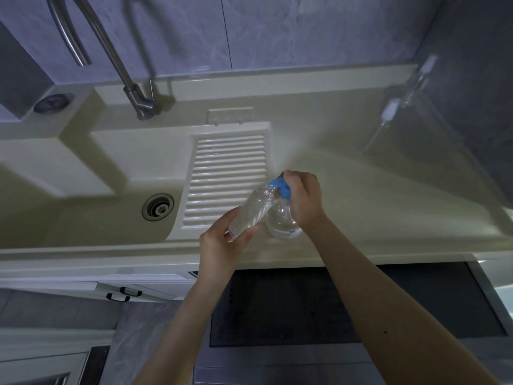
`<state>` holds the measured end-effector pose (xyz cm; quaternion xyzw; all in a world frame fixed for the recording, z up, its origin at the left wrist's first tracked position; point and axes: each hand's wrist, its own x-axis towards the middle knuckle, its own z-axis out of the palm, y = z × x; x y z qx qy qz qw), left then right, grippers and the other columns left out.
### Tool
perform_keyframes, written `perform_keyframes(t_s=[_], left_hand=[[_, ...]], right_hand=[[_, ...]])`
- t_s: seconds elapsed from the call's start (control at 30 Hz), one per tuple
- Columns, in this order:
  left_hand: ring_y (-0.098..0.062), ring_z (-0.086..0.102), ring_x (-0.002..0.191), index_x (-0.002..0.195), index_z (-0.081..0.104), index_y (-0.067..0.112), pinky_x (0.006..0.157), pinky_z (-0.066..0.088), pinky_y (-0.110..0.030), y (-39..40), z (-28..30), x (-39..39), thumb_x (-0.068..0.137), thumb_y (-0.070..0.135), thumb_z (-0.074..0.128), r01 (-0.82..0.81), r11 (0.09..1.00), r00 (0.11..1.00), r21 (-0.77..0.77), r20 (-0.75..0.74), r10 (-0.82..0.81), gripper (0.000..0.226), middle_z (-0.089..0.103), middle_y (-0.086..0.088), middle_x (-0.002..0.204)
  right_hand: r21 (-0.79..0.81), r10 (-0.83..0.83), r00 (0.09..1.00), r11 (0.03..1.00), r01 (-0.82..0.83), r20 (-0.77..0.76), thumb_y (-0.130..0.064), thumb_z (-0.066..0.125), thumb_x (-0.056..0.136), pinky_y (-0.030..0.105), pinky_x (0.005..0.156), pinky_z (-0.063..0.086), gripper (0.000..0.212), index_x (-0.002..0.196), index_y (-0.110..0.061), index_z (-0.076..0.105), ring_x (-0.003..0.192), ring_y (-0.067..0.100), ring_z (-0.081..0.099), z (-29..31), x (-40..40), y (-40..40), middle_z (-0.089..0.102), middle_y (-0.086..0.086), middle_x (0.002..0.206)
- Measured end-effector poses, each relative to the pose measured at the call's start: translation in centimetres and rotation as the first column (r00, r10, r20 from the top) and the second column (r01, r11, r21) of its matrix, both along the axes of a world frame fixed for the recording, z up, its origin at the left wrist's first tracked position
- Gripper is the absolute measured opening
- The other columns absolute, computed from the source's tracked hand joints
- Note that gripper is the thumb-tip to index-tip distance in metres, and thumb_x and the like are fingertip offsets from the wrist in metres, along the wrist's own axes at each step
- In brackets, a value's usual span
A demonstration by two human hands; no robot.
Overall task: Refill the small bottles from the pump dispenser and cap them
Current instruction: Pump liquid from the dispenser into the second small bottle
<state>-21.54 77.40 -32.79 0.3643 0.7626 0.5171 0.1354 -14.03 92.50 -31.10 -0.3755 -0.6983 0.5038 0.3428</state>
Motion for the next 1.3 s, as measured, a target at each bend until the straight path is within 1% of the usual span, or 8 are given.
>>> perform_keyframes(t_s=[0.13,0.3,0.53,0.77,0.9,1.0,1.17,1.3], left_hand=[[0.006,0.059,0.075,0.102,0.067,0.007,0.071,0.042,-0.005,0.08,0.1,0.1,0.08,0.009,0.073,0.012,1.0,1.0,0.014,0.001,-0.012,0.023,0.067,0.014,0.086],[0.001,0.062,0.082,0.102,0.067,0.005,0.074,0.043,-0.007,0.25,0.08,0.29,0.081,0.011,0.072,0.018,0.999,1.0,0.027,0.022,-0.018,0.023,0.07,0.004,0.092],[0.005,0.061,0.081,0.102,0.067,0.003,0.073,0.041,-0.005,0.26,0.15,0.13,0.08,0.01,0.073,0.024,0.999,1.0,0.038,0.008,-0.024,0.024,0.071,0.002,0.094],[0.005,0.061,0.075,0.101,0.067,0.01,0.07,0.044,-0.007,0.32,-0.07,-0.07,0.077,0.011,0.076,-0.016,1.0,1.0,0.001,0.018,0.016,0.025,0.067,0.016,0.082],[0.005,0.06,0.073,0.103,0.068,0.011,0.07,0.044,-0.007,0.3,0.02,-0.19,0.078,0.011,0.076,-0.019,1.0,1.0,-0.007,0.015,0.02,0.026,0.065,0.018,0.08],[0.002,0.063,0.08,0.105,0.067,0.009,0.073,0.046,-0.009,0.29,0.04,-0.23,0.079,0.011,0.075,-0.009,1.0,0.999,0.004,0.037,0.009,0.027,0.071,0.01,0.089],[0.006,0.058,0.073,0.1,0.066,0.002,0.069,0.04,-0.004,0.41,0.33,0.04,0.08,0.009,0.073,0.019,1.0,0.999,0.018,0.034,-0.019,0.023,0.065,0.01,0.083],[0.008,0.055,0.069,0.1,0.066,0.0,0.069,0.04,-0.004,0.4,0.26,-0.01,0.079,0.007,0.073,0.032,0.999,0.999,0.028,0.017,-0.033,0.024,0.067,0.006,0.086]], right_hand=[[-0.039,0.024,0.999,0.999,-0.022,0.037,-0.043,0.033,0.084,0.03,0.063,0.033,0.054,0.035,-0.028,0.05,0.048,0.014,0.034,0.42,0.43,-0.12,0.036,-0.008,0.036],[-0.014,0.036,0.999,0.999,-0.036,0.026,-0.046,0.033,0.093,0.026,0.059,0.03,0.061,0.036,-0.036,0.054,0.041,0.005,0.036,0.54,0.65,-0.27,0.038,-0.011,0.035],[-0.025,0.046,0.999,0.999,-0.046,-0.008,-0.051,0.031,0.088,0.029,0.063,0.035,0.059,0.038,-0.033,0.056,0.043,0.007,0.036,0.2,0.49,-0.22,0.036,-0.01,0.036],[0.02,0.034,0.999,0.999,-0.033,-0.043,-0.03,0.034,0.085,0.031,0.058,0.033,0.052,0.036,-0.032,0.053,0.046,0.013,0.035,-0.1,0.2,0.18,0.042,-0.005,0.042],[0.05,0.04,0.998,0.998,-0.037,-0.052,-0.036,0.033,0.083,0.033,0.057,0.034,0.049,0.04,-0.031,0.056,0.049,0.02,0.039,-0.38,0.08,0.34,0.046,0.008,0.045],[0.022,0.041,0.998,0.999,-0.041,-0.043,-0.035,0.032,0.087,0.031,0.06,0.035,0.055,0.037,-0.034,0.054,0.048,0.016,0.037,-0.28,0.13,0.06,0.047,0.003,0.046],[-0.005,0.029,0.999,1.0,-0.029,0.026,-0.064,0.024,0.082,0.028,0.06,0.037,0.063,0.041,-0.028,0.056,0.042,0.007,0.037,-0.2,0.34,-0.15,0.036,-0.007,0.037],[-0.031,0.048,0.999,0.998,-0.049,-0.024,-0.05,0.029,0.089,0.029,0.061,0.038,0.058,0.045,-0.032,0.063,0.041,0.006,0.038,-0.2,0.31,-0.11,0.038,-0.008,0.036]])
